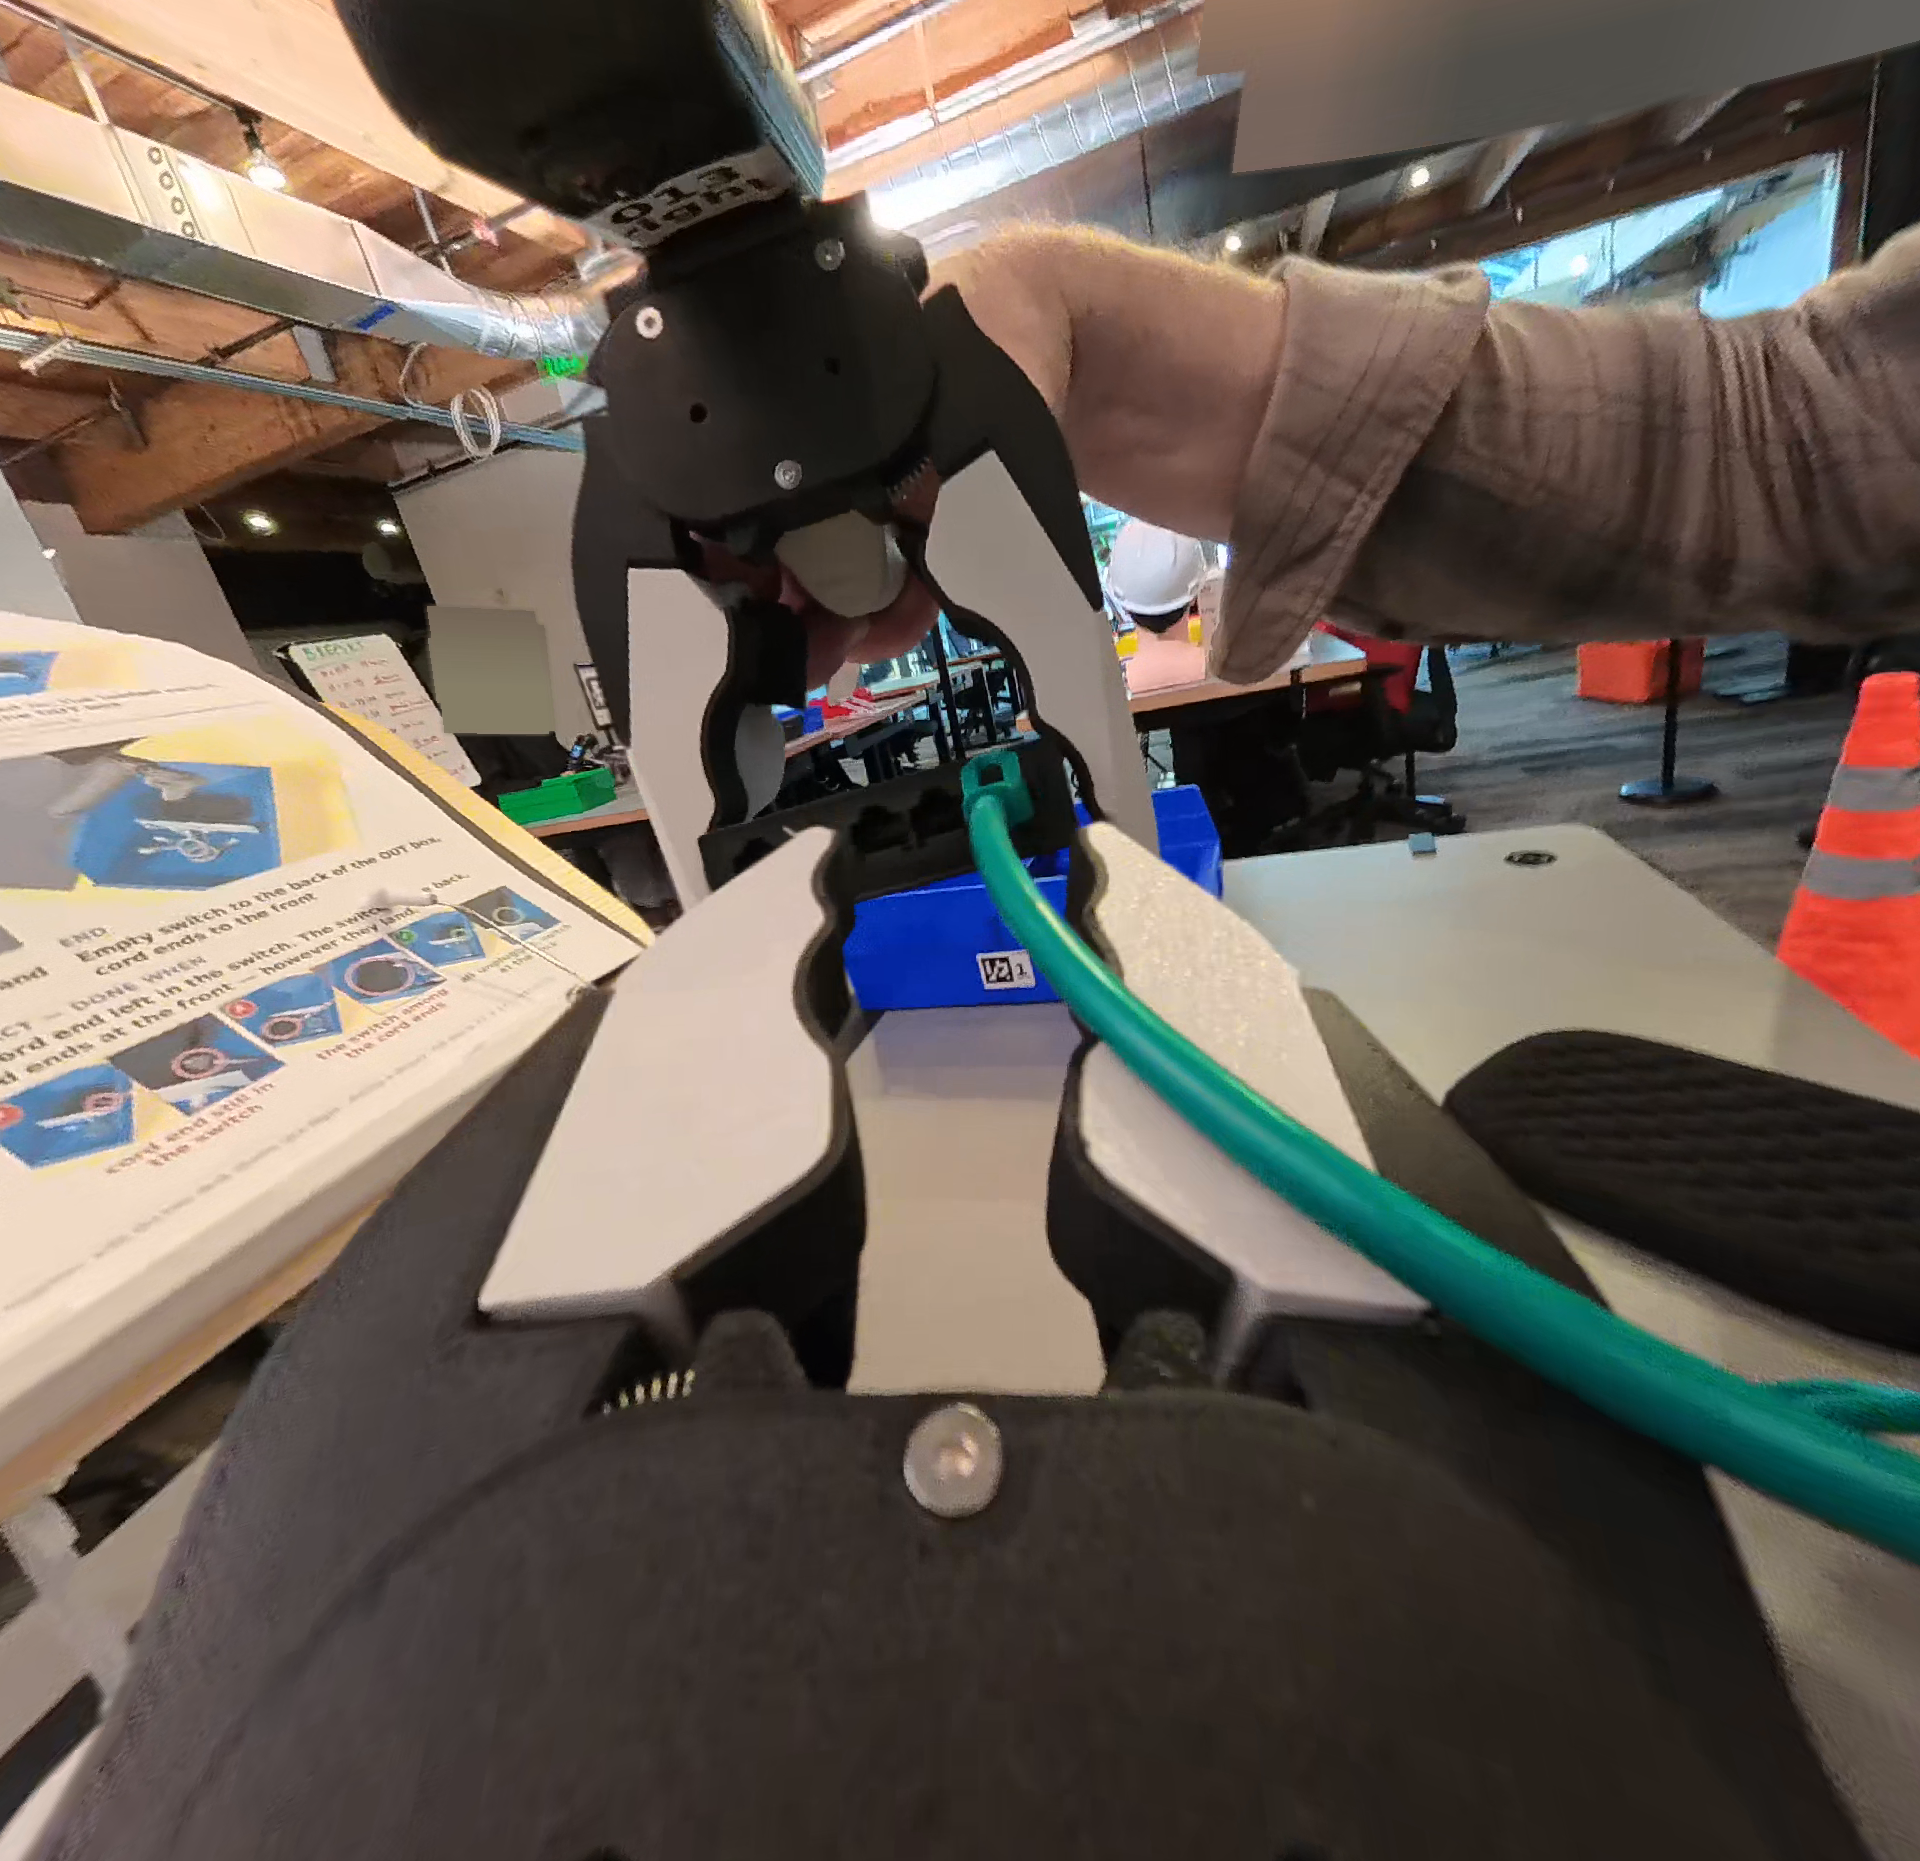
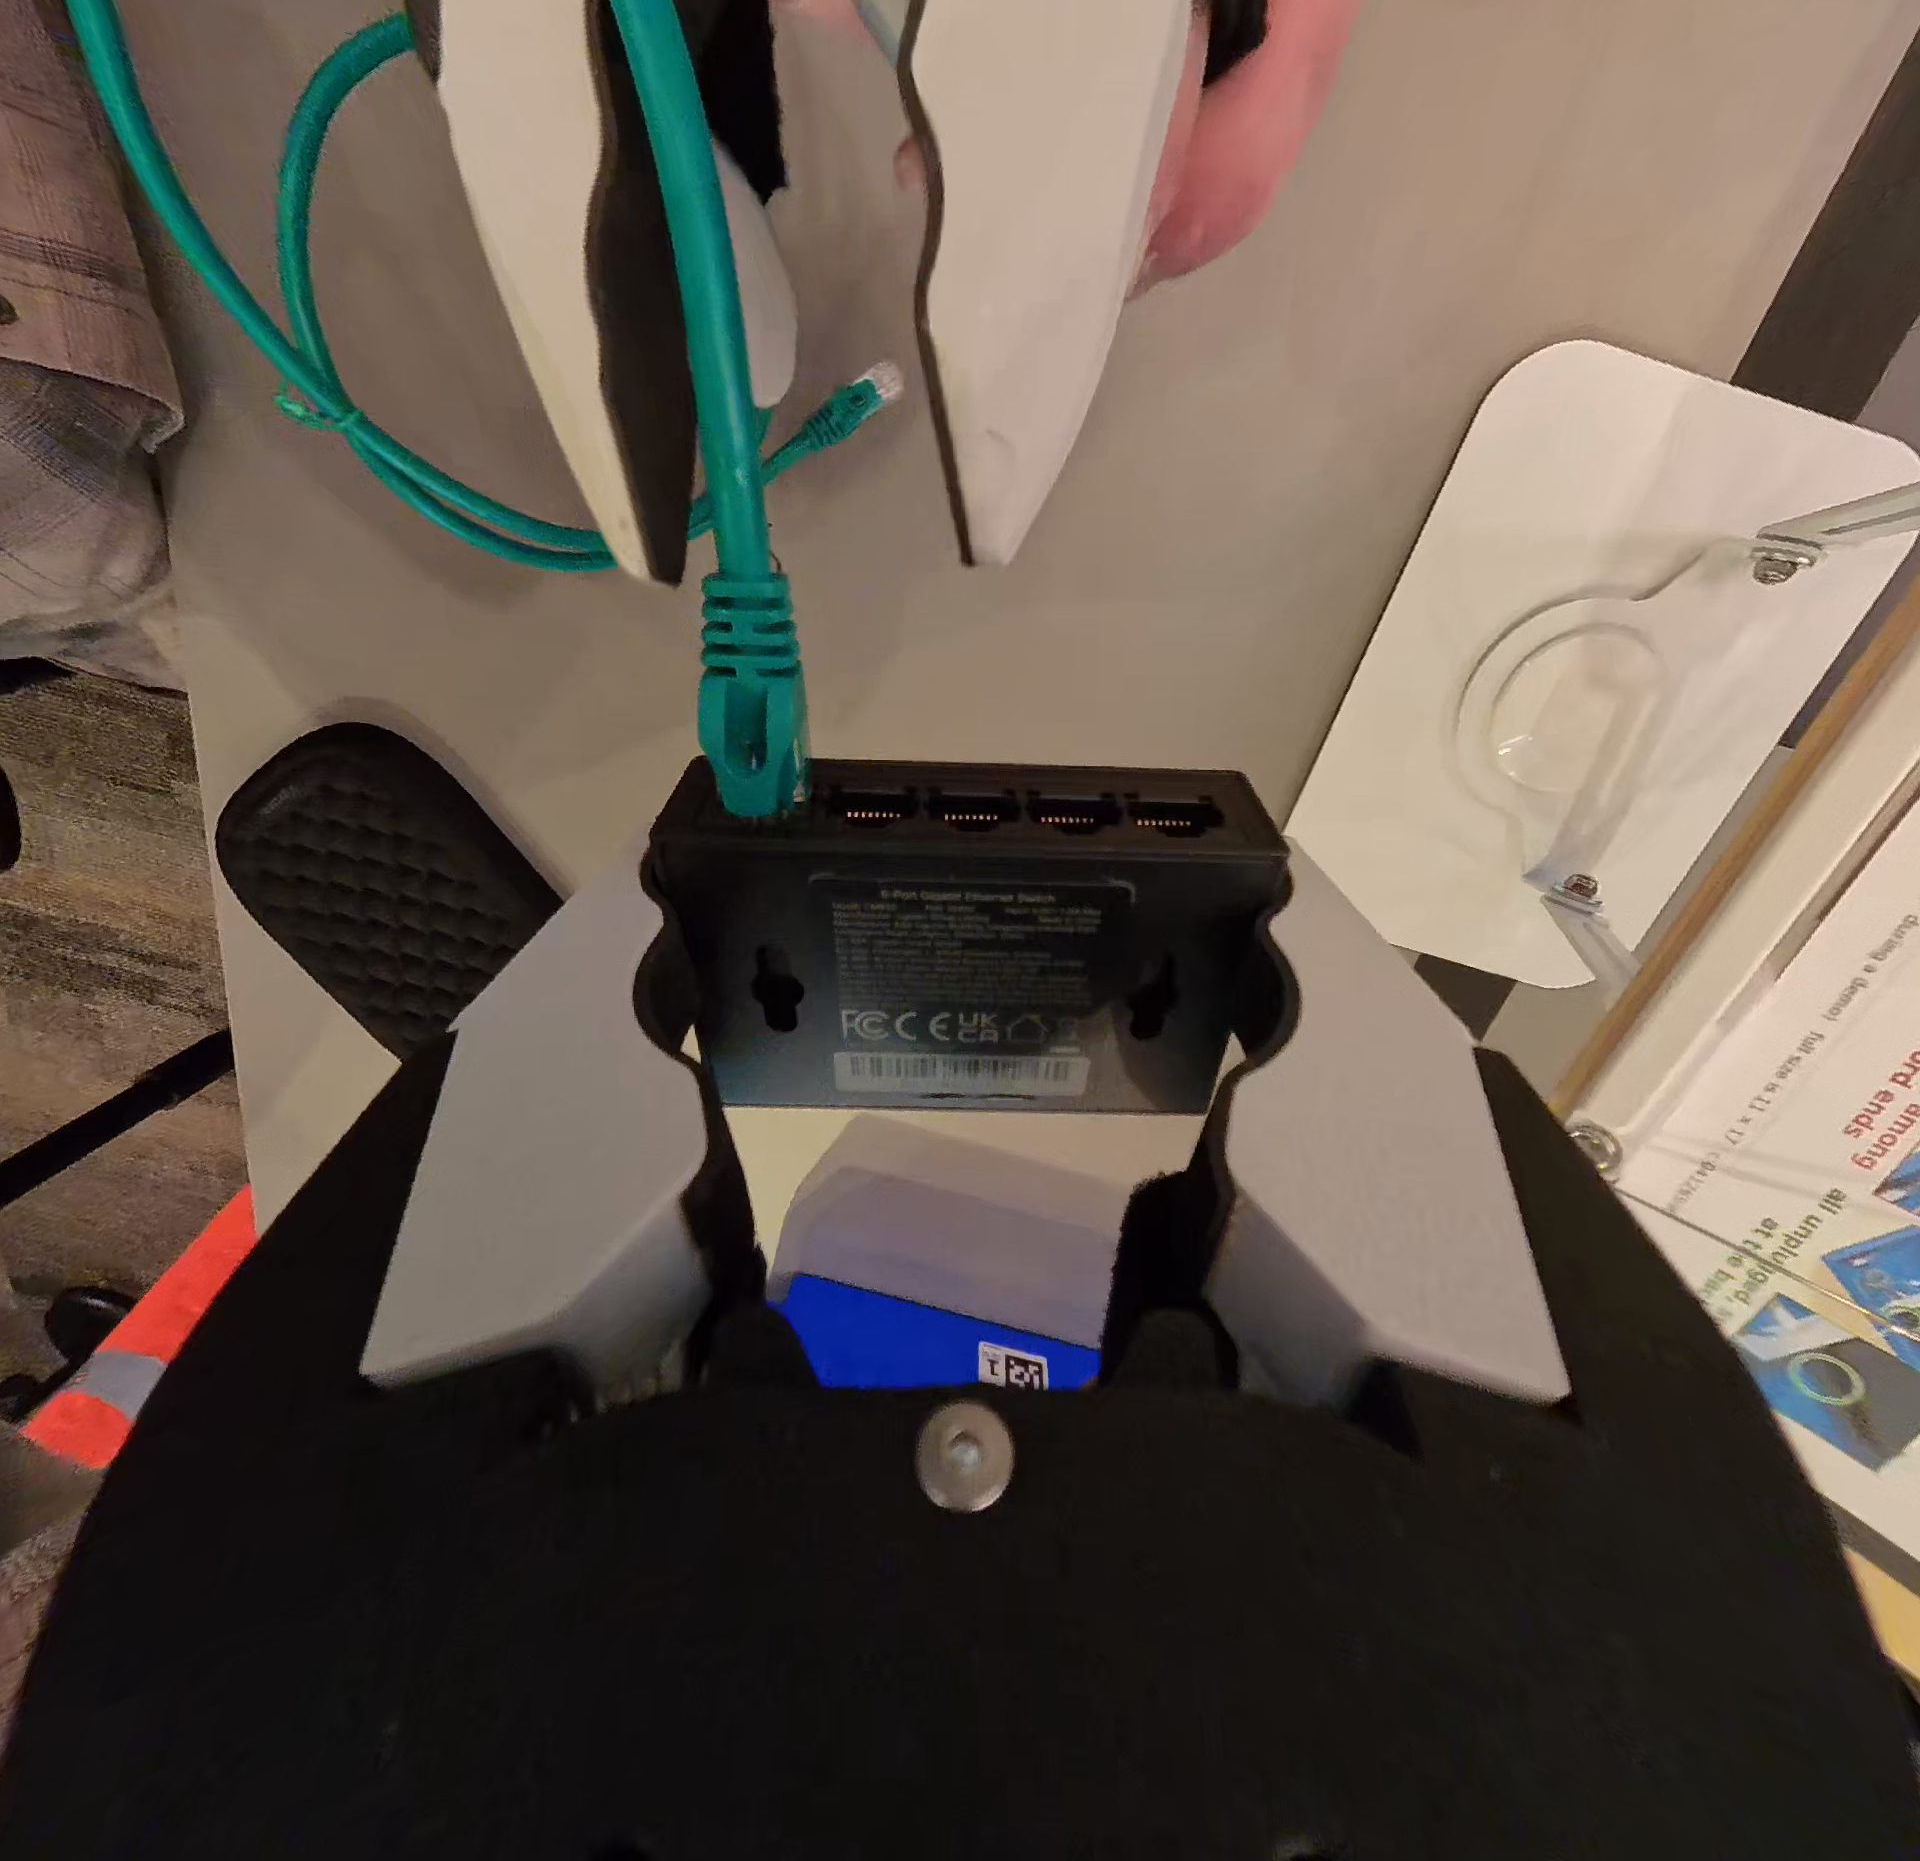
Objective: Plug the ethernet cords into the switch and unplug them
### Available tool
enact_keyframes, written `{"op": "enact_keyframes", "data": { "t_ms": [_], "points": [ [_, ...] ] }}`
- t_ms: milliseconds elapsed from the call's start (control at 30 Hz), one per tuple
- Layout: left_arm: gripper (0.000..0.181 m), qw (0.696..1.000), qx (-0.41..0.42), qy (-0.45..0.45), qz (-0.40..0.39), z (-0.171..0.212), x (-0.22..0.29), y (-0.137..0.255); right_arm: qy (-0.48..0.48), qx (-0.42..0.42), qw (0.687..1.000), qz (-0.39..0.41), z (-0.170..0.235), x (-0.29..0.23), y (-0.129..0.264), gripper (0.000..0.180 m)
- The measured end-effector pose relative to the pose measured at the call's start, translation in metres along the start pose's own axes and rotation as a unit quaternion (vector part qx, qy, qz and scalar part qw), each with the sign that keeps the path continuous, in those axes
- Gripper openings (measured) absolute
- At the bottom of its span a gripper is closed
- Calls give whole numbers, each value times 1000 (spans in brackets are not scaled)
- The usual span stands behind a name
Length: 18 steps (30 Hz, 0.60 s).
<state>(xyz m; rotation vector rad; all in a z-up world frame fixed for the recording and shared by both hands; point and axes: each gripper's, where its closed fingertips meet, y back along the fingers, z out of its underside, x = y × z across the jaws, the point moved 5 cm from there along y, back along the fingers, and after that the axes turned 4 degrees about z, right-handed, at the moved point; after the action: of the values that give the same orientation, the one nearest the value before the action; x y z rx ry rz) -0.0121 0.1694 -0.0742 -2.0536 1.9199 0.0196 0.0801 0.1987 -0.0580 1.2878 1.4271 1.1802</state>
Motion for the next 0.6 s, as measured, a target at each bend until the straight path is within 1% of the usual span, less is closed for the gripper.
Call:
{"op": "enact_keyframes", "data": {
  "t_ms": [200, 267, 367, 600],
  "points": [
    [41, 993, -84, -79, 6, 15, -1, 2, -11, 6, 1000, -20, 12, -9, -20, 104],
    [40, 988, -113, -108, 7, 22, 2, -1, -14, 14, 999, -31, 14, -14, -29, 104],
    [37, 975, -166, -146, 14, 37, 2, 1, -21, 5, 999, -35, 25, -19, -45, 104],
    [28, 950, -275, -145, 22, 71, -15, 16, -51, -13, 998, -30, 55, -24, -90, 104]
  ]
}}
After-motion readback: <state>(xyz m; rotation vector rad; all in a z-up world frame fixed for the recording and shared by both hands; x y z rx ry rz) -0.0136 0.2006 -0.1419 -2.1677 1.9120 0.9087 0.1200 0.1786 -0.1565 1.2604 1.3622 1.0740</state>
